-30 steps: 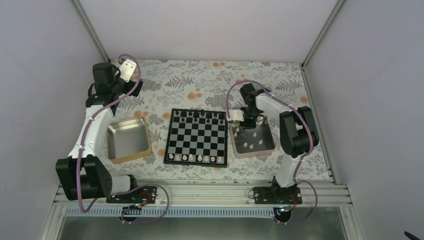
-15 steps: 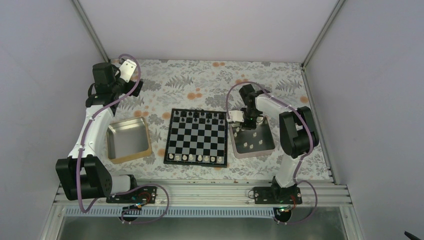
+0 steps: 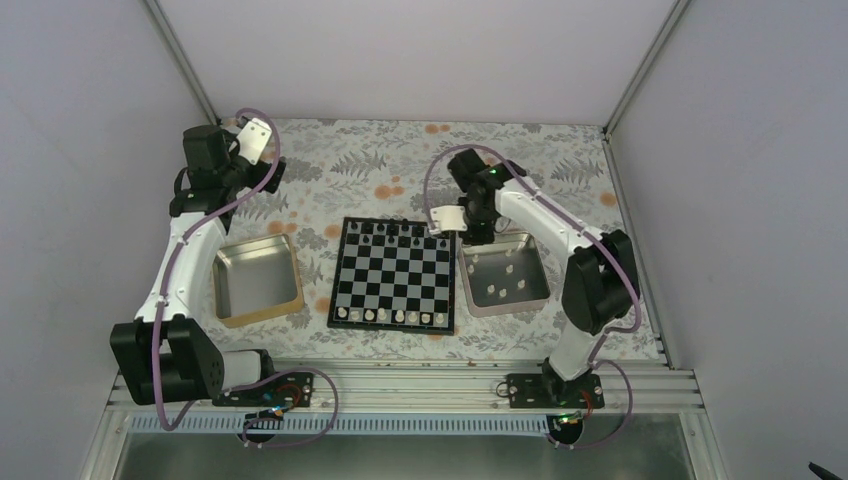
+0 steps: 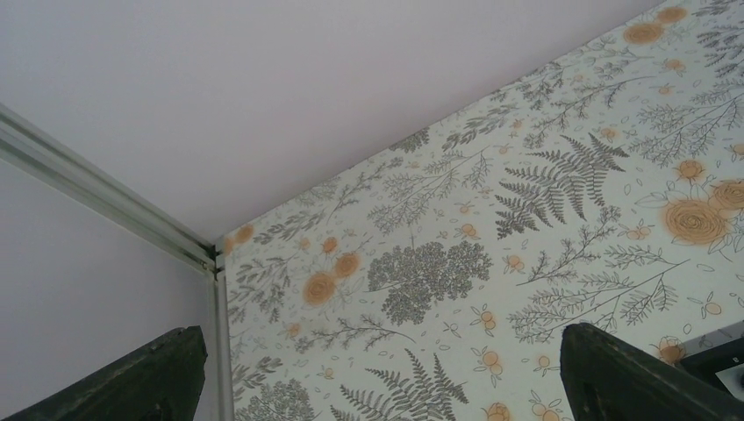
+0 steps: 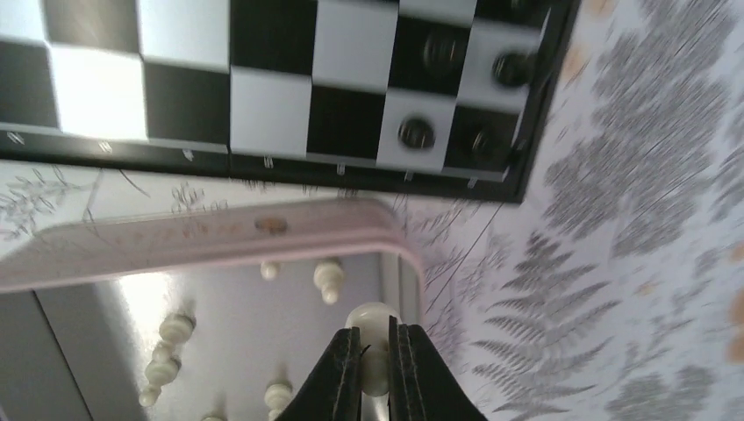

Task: Set up the chess pieces on the board
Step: Pick up the chess piece from the storage box, then place the chess piece on the chessboard.

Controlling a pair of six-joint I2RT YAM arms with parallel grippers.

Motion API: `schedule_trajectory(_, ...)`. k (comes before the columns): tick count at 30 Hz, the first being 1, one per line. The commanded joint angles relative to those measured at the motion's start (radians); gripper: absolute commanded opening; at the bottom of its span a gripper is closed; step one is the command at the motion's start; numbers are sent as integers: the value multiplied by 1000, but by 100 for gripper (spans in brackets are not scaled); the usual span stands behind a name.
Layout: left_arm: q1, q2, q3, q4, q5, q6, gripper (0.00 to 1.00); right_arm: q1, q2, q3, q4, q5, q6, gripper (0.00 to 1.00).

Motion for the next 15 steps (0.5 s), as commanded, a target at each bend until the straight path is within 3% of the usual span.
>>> schedule_trajectory(1,5,-34,28,0,19,-8,100,126,22,135,-100,44,47,4)
schedule_trajectory(15,7,-56,17,4,21,-11,100,491,430,633,-147,16,-23,4)
